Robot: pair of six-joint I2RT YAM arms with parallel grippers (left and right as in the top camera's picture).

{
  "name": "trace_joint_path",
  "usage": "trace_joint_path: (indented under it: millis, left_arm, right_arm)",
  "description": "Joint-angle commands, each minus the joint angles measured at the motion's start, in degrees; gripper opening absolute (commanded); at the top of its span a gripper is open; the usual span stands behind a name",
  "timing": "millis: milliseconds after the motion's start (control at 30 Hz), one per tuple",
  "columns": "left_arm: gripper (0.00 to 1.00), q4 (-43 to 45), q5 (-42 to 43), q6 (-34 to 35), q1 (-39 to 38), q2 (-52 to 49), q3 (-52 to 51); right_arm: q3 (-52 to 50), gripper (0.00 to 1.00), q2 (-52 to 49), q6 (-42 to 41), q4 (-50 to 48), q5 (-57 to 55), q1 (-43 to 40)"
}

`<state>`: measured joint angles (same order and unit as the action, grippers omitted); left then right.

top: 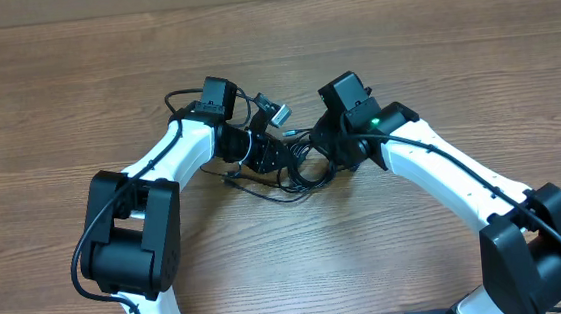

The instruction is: Untangle cables

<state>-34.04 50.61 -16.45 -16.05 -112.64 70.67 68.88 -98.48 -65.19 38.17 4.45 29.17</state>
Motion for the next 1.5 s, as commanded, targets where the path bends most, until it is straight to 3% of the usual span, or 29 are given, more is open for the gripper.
trace_joint_path:
  millis: [0,700,800,900,1133,1467]
  left_arm:
    - [0.04,0.2,2.0,0.8,-0.1,-0.1,1.2]
    - [0.04,0.4,1.9,2.4,-0.1,-0.1,1.2]
    - [0.04,0.4,1.7,2.4,-0.1,-0.1,1.2]
    - [0.04,0.3,-0.9,2.4,-0.1,-0.1,1.2]
    - [0.04,0.2,-6.3,3.8,-0.1,-0.1,1.2]
    - [0.04,0.2,-7.7,4.1,-0.1,-0.1,1.2]
  right_arm:
    - [-0.4,0.15,0.2,-1.2,-1.0,-6.0,1.6]
    - [-0.4,0.1,-5.0,-2.5,-2.1,-4.3,2.8]
    - [-0.4,0.04,-5.0,-2.3,-1.2,-4.4,2.8]
    - [-0.4,0.04,-5.0,0.0,-1.1,-4.3,2.7]
    - [-0.3,0.04,-5.0,10.5,0.1,5.0,-2.0]
    - [-0.3,0.04,-5.0,9.3,-0.2,13.6,-9.8]
